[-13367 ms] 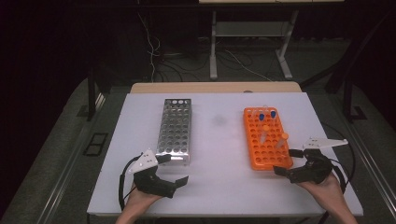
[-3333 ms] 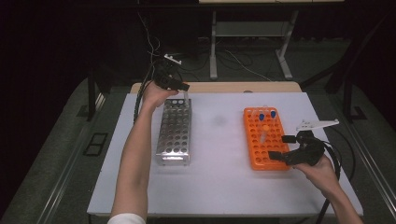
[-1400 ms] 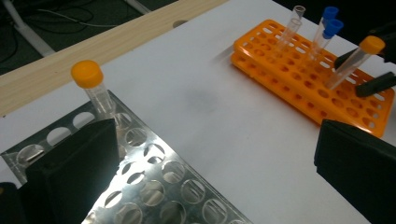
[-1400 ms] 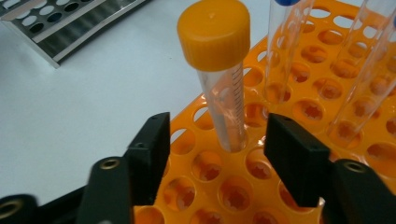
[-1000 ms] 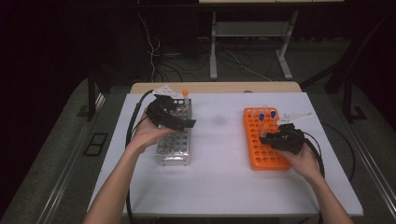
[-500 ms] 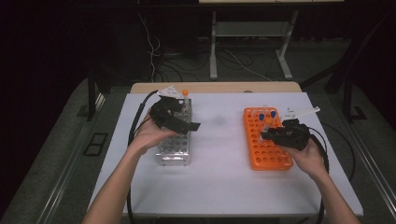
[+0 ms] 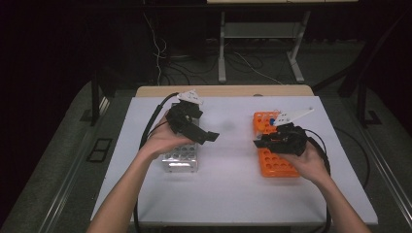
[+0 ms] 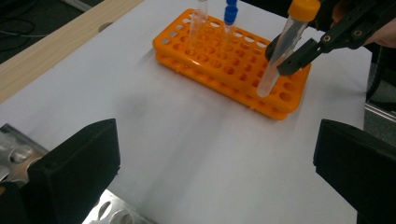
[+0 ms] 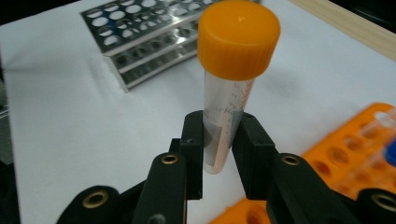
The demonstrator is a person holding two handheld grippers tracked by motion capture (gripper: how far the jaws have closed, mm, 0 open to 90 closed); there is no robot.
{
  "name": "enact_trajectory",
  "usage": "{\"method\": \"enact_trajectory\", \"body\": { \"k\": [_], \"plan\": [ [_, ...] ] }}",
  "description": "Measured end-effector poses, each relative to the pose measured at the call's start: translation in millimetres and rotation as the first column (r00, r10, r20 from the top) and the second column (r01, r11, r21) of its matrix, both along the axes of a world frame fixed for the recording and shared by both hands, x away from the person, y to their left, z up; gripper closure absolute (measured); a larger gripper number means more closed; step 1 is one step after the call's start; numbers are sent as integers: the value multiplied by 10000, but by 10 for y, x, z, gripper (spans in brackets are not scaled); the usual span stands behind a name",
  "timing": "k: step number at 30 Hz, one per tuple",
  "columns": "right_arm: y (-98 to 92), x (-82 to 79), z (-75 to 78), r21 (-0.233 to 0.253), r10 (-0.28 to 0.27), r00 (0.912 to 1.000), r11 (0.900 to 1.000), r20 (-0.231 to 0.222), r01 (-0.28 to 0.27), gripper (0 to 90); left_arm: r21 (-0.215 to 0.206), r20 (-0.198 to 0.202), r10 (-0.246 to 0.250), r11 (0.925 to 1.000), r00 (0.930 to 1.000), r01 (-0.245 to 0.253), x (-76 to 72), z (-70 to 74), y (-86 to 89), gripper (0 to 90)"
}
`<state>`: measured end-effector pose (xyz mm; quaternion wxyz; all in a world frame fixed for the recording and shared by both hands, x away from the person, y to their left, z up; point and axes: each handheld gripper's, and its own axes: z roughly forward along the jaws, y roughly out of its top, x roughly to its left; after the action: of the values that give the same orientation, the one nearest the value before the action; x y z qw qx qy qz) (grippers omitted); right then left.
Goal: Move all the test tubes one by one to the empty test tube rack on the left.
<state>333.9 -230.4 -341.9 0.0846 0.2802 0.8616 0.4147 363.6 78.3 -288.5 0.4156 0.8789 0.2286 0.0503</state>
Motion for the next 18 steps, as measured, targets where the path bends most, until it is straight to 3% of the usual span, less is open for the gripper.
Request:
{"method": "enact_trajectory", "body": {
  "k": [8,18],
  "plan": [
    [205,-19,5,-224,608,9980,9979,-170,-612,736,172,-28,-578,9982,9983,578,-49,56,-123,9],
    [456,-57,-22,-487,1355,9904,9894,-277,-1367,737,715,-229,-1321,9885,9910,1334,-109,43,-289,61]
  ]
}}
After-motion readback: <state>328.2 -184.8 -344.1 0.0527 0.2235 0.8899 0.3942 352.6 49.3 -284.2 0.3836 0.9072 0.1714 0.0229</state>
